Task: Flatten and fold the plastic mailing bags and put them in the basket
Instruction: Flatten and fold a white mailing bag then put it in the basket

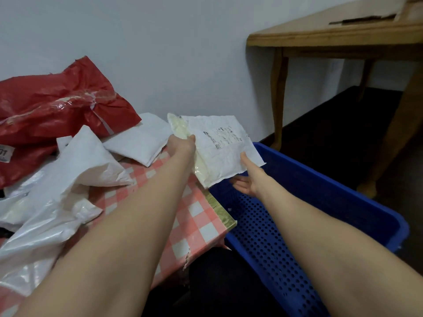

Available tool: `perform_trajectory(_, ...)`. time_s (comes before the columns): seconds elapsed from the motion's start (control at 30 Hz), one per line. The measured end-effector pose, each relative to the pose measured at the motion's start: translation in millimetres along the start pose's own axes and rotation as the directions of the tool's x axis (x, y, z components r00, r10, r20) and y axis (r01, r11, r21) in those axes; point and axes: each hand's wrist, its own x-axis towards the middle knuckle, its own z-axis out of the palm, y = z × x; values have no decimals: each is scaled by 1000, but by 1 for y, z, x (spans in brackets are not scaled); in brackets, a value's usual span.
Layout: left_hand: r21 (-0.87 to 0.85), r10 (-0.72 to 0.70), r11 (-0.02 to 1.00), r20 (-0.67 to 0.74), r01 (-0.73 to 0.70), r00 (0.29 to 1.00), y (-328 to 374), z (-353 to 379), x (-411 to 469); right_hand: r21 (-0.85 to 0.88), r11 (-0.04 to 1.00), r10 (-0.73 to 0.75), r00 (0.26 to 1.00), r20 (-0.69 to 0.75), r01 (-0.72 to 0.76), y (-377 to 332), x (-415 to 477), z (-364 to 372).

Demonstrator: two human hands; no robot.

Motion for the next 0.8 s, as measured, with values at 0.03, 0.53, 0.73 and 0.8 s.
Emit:
perform_trajectory(0.03,4,4,1000,11,-4,1000,-2,9,-1,36,999,25,998,60,-27,2,2,-1)
perform_trajectory(0.53,554,-28,825,238,-112,971,-40,98,63,-89,980,137,926,-351,-179,31,107,-71)
perform_trajectory(0.73,690,-4,679,347,-252,938,-56,121,88,-14,974,199,888,-416,-225,78,165,-84)
perform_trajectory(0.8,733,16,601,387,-318,922,-63,127,98,20,961,257,865,-430,-275,94,181,-87)
